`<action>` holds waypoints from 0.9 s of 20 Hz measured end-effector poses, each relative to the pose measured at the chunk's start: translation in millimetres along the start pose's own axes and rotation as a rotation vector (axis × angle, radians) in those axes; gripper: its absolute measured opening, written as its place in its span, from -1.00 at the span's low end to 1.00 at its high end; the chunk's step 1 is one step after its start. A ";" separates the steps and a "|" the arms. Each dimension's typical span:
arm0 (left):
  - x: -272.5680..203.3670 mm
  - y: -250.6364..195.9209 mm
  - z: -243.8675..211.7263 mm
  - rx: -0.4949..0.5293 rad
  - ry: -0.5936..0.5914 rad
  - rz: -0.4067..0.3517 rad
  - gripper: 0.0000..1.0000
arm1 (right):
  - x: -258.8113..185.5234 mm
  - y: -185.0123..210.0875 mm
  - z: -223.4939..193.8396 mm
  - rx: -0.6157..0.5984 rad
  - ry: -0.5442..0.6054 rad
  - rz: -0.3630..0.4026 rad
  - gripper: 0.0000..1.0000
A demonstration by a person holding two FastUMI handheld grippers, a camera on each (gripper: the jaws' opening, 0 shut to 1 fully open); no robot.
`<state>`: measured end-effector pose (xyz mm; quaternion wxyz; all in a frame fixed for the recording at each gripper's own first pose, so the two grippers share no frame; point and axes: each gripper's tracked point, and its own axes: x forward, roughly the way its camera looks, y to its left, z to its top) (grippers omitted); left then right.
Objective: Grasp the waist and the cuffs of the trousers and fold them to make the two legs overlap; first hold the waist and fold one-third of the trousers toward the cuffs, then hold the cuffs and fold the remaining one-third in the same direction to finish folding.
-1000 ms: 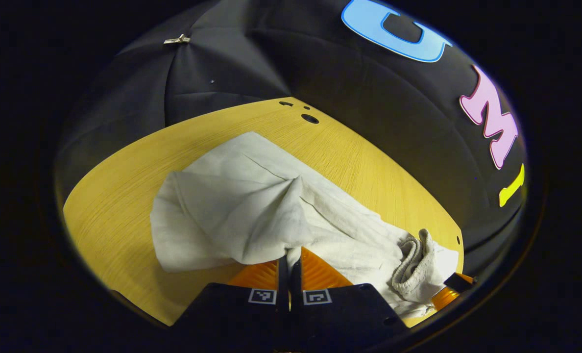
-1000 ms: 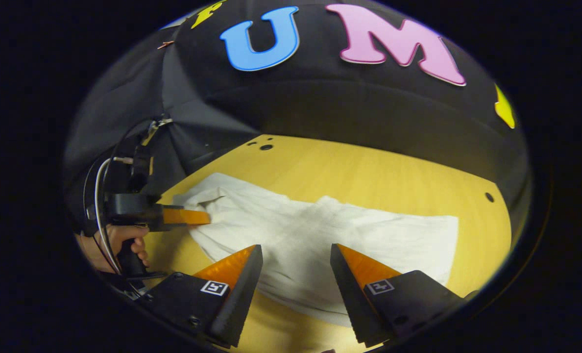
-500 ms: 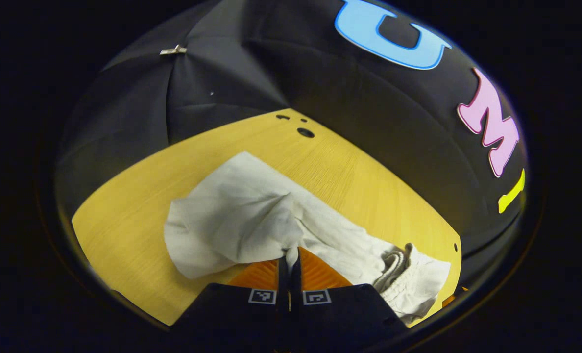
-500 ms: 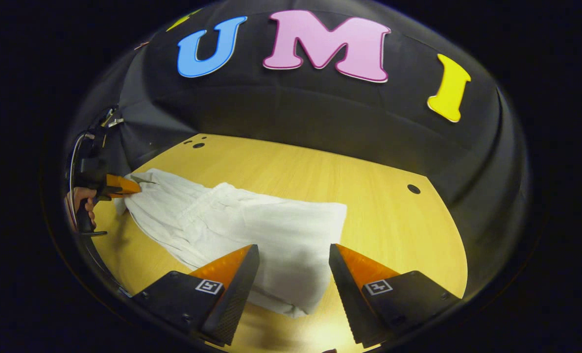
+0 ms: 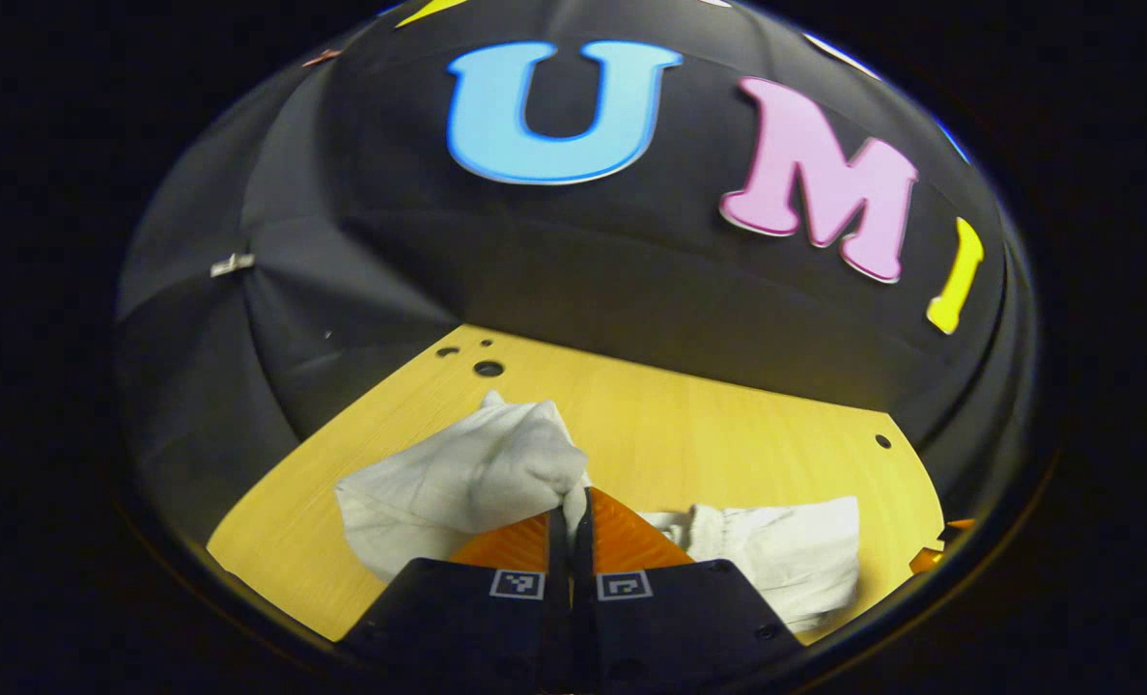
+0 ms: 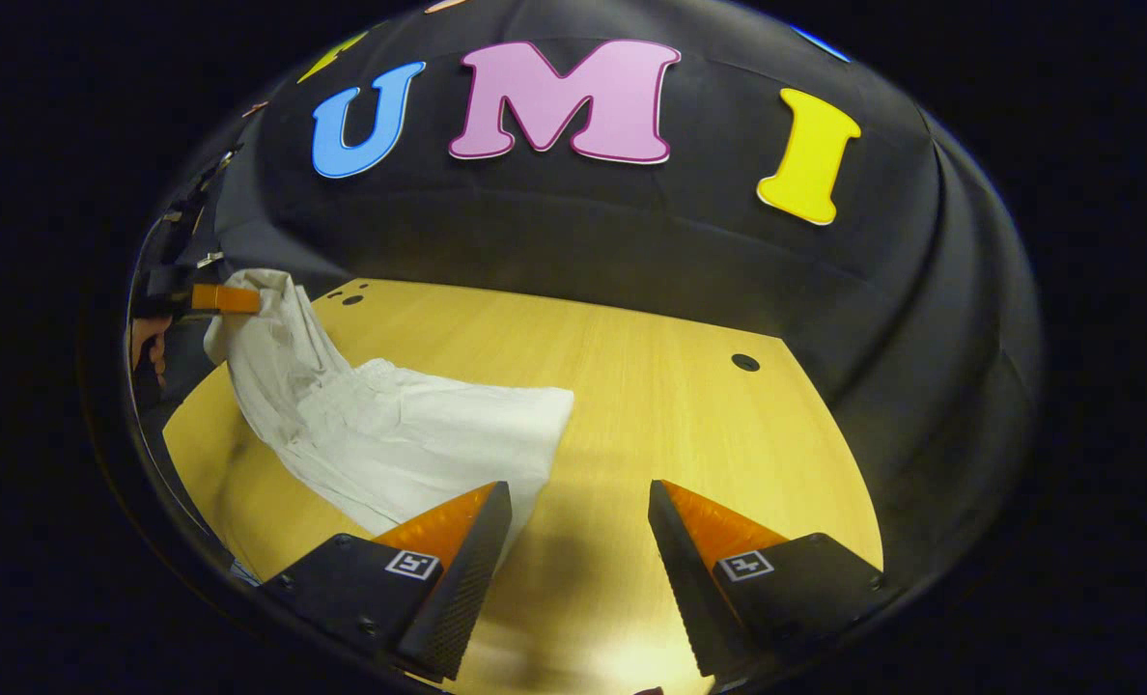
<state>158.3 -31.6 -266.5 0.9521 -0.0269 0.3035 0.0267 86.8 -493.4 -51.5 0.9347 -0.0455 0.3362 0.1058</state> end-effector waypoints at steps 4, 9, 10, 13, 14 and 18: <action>-0.2 -71.8 -4.6 0.188 0.000 -0.078 -0.90 | -12.3 -42.3 -7.9 0.016 -0.006 -0.048 0.78; 2.1 -154.4 -53.9 0.386 0.058 -0.184 -0.89 | -23.9 -97.1 -23.8 0.050 0.002 -0.125 0.77; 3.0 -164.5 -68.6 0.439 0.073 -0.200 -0.89 | -26.6 -106.9 -27.0 0.057 0.005 -0.143 0.77; 6.1 -188.1 -119.8 0.531 0.145 -0.246 -0.89 | -34.7 -133.8 -35.9 0.085 0.012 -0.183 0.77; 4.8 -190.7 -136.2 0.545 0.169 -0.251 -0.89 | -38.6 -140.3 -39.2 0.088 0.017 -0.193 0.77; 9.0 -190.2 -173.9 0.614 0.227 -0.255 -0.87 | -42.4 -154.8 -49.3 0.080 0.034 -0.210 0.78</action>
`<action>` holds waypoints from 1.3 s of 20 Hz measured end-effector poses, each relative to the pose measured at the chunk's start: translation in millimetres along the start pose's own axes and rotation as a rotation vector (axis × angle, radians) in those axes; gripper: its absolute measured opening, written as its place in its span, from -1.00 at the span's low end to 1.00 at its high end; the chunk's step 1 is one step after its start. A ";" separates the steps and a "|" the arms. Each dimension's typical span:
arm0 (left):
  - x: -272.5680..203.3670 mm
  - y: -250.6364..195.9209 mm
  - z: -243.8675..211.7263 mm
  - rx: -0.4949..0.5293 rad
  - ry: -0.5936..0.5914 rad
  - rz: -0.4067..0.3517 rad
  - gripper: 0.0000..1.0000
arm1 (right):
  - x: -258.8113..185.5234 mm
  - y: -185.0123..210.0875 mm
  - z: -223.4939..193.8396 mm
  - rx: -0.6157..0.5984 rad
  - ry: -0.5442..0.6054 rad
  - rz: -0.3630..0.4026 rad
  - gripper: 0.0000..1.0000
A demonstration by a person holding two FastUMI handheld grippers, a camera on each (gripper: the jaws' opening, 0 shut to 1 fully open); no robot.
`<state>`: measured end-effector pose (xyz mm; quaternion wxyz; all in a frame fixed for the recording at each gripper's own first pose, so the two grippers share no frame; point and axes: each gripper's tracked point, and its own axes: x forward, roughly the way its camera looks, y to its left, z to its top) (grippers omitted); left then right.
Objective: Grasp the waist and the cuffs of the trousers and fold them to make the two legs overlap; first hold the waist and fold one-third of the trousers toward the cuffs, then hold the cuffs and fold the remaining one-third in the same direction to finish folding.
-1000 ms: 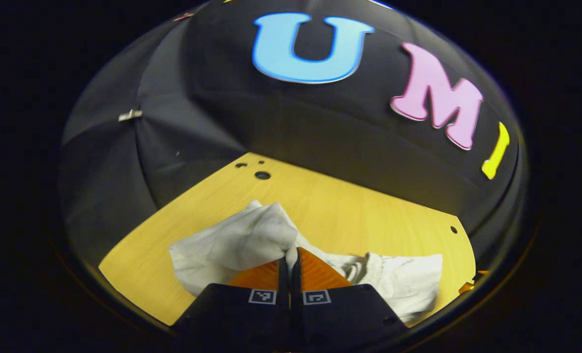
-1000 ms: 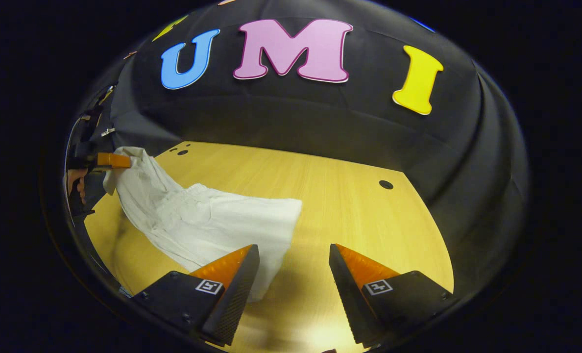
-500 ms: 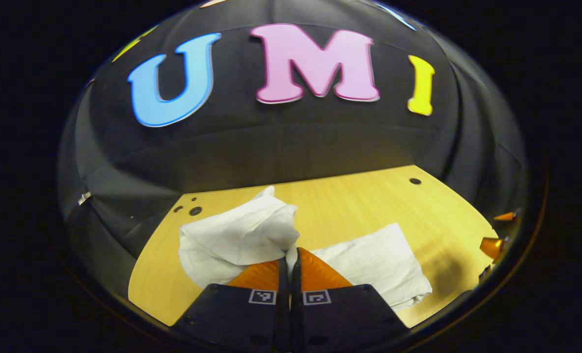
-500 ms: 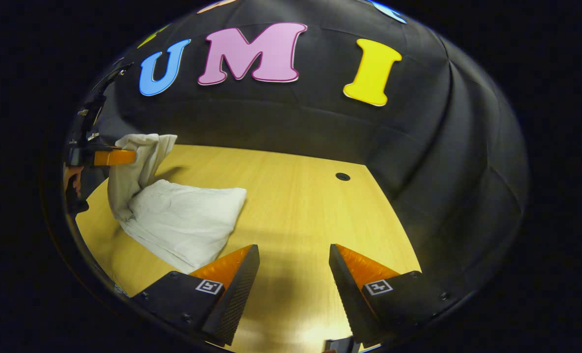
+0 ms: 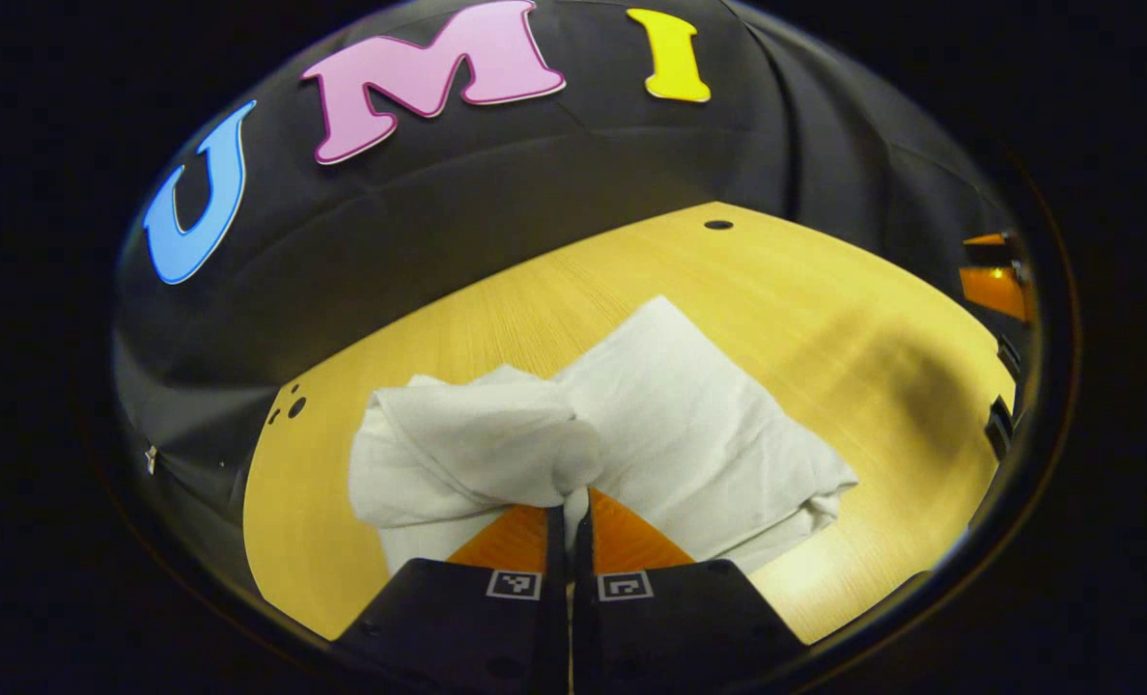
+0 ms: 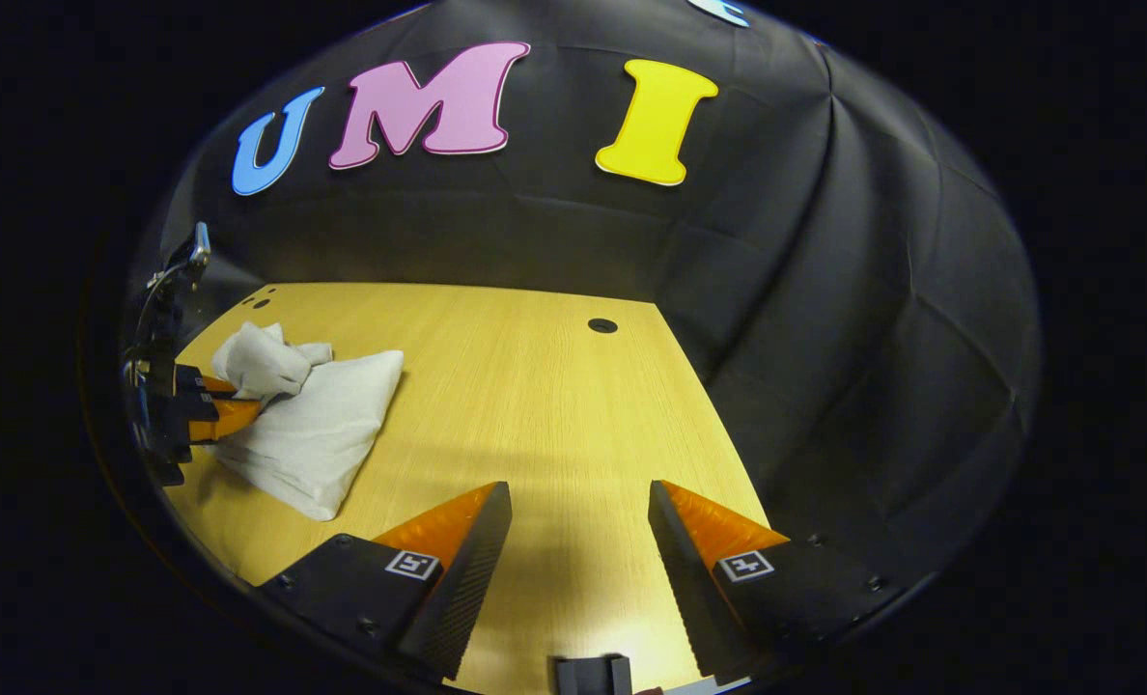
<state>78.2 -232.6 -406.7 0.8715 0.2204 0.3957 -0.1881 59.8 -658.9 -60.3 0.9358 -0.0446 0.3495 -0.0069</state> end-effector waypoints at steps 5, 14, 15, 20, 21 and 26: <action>0.4 -22.8 -4.7 0.044 0.001 -0.075 0.07 | 8.1 5.6 0.5 0.012 0.010 0.023 0.77; -64.7 -8.1 40.9 -0.140 -0.142 -0.065 0.83 | 8.2 46.7 21.3 0.020 -0.012 0.122 0.77; -73.3 -3.5 47.3 -0.155 -0.159 -0.060 0.83 | 6.1 51.0 24.1 0.018 -0.014 0.130 0.77; -106.9 21.8 61.9 -0.251 -0.212 -0.033 0.83 | -6.8 73.1 34.5 0.024 -0.029 0.170 0.78; -111.3 27.5 62.8 -0.264 -0.217 -0.029 0.83 | -10.5 78.6 36.8 0.026 -0.032 0.177 0.78; -129.9 56.8 49.1 -0.311 -0.213 0.005 0.82 | -29.3 112.7 48.5 0.012 -0.047 0.216 0.77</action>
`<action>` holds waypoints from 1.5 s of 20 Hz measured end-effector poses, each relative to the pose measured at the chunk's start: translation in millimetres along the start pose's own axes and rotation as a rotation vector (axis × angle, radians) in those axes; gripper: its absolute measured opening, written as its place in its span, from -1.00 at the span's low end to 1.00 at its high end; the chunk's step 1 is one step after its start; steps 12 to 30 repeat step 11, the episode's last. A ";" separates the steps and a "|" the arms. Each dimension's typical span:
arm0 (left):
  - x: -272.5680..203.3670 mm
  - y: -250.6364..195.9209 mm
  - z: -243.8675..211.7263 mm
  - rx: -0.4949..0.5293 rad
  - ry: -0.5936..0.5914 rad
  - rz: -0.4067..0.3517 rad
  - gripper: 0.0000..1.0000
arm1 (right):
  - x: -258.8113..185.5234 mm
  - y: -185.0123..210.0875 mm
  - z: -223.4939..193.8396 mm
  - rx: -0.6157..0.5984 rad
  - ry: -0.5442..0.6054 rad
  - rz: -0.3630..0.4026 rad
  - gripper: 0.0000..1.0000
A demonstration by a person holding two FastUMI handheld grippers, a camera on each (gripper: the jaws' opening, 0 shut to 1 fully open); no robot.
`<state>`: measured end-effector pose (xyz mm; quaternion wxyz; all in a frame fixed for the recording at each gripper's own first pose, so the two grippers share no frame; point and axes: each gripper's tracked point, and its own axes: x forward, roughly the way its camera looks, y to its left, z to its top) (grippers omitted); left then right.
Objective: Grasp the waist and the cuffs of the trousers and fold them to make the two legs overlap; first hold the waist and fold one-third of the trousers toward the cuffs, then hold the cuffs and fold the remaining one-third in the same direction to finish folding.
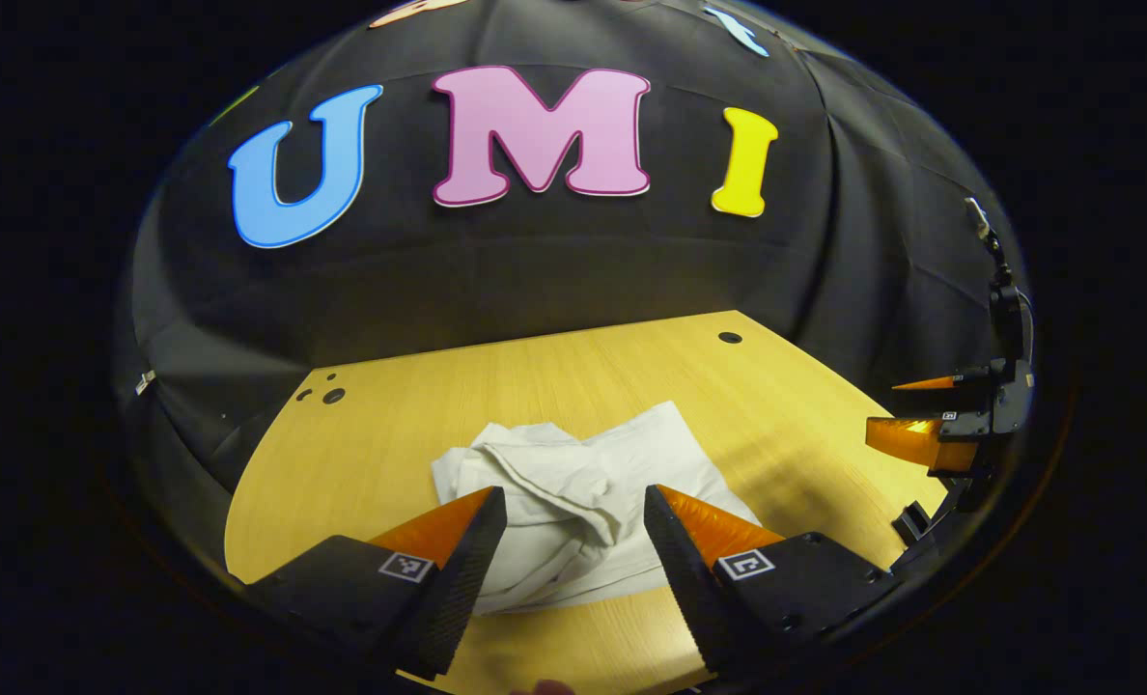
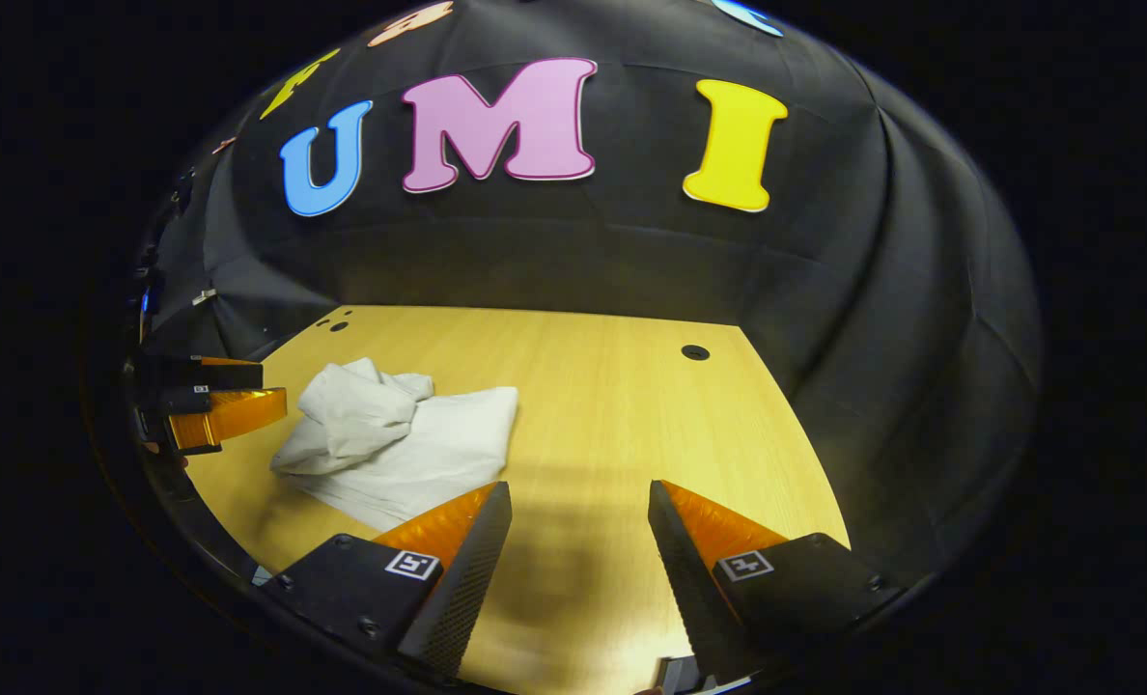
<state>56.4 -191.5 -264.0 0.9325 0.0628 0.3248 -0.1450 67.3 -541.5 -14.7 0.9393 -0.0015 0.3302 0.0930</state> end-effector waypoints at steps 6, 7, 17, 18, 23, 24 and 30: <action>-35.7 43.7 -13.8 -0.077 0.018 0.051 0.83 | -4.5 49.6 19.9 -0.016 -0.023 0.059 0.82; -41.0 50.4 -15.2 -0.087 0.020 0.060 0.83 | -7.4 51.6 21.1 -0.013 -0.025 0.064 0.83; -56.3 62.2 -15.8 -0.136 0.005 0.072 0.80 | -11.7 66.4 23.6 0.026 -0.010 0.092 0.94; -56.3 62.2 -15.8 -0.136 0.005 0.072 0.80 | -11.7 66.4 23.6 0.026 -0.010 0.092 0.94; -56.3 62.2 -15.8 -0.136 0.005 0.072 0.80 | -11.7 66.4 23.6 0.026 -0.010 0.092 0.94; -56.3 62.2 -15.8 -0.136 0.005 0.072 0.80 | -11.7 66.4 23.6 0.026 -0.010 0.092 0.94; -56.3 62.2 -15.8 -0.136 0.005 0.072 0.80 | -11.7 66.4 23.6 0.026 -0.010 0.092 0.94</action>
